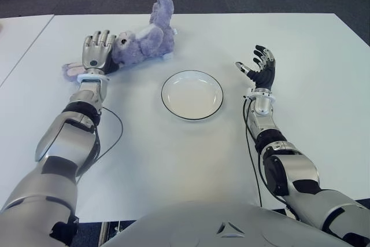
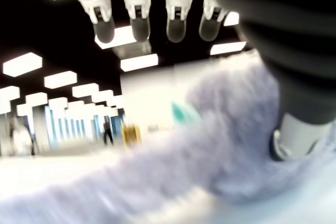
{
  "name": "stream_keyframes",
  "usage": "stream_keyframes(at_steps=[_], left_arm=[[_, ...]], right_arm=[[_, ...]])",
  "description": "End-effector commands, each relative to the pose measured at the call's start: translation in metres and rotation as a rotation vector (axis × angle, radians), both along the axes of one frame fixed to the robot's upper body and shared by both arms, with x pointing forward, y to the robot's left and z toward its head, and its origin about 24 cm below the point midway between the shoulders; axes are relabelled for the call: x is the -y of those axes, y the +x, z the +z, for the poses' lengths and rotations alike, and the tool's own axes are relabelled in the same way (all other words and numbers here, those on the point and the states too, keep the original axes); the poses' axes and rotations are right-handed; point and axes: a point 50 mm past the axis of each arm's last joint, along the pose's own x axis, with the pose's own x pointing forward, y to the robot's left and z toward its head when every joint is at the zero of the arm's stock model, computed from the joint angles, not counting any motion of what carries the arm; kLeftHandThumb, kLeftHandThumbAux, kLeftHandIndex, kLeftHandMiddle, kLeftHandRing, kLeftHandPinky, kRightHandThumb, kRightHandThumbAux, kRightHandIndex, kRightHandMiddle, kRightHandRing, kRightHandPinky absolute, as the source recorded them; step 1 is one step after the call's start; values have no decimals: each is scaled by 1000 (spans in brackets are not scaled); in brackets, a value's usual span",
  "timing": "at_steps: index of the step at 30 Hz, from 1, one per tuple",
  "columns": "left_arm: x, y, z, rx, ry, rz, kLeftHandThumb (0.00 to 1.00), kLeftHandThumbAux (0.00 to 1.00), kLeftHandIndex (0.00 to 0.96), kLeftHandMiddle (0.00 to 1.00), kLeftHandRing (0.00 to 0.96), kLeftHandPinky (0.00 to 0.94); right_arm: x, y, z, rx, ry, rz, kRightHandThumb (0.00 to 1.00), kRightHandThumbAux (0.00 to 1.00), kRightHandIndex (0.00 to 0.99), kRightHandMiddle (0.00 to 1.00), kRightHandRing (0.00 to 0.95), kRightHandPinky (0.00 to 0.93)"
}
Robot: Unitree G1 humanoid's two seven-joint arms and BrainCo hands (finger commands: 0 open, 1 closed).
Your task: Put the doll into the plate.
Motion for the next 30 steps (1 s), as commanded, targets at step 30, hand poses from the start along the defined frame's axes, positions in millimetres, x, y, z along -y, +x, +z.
stream_keyframes(at_steps=[30], left_arm=[[20,-1,-24,-794,-514,-168,0,506,203,141,199,295]], right_arm=[[-5,-122,-136,-596,63,-92,438,925,325,271,255,264]])
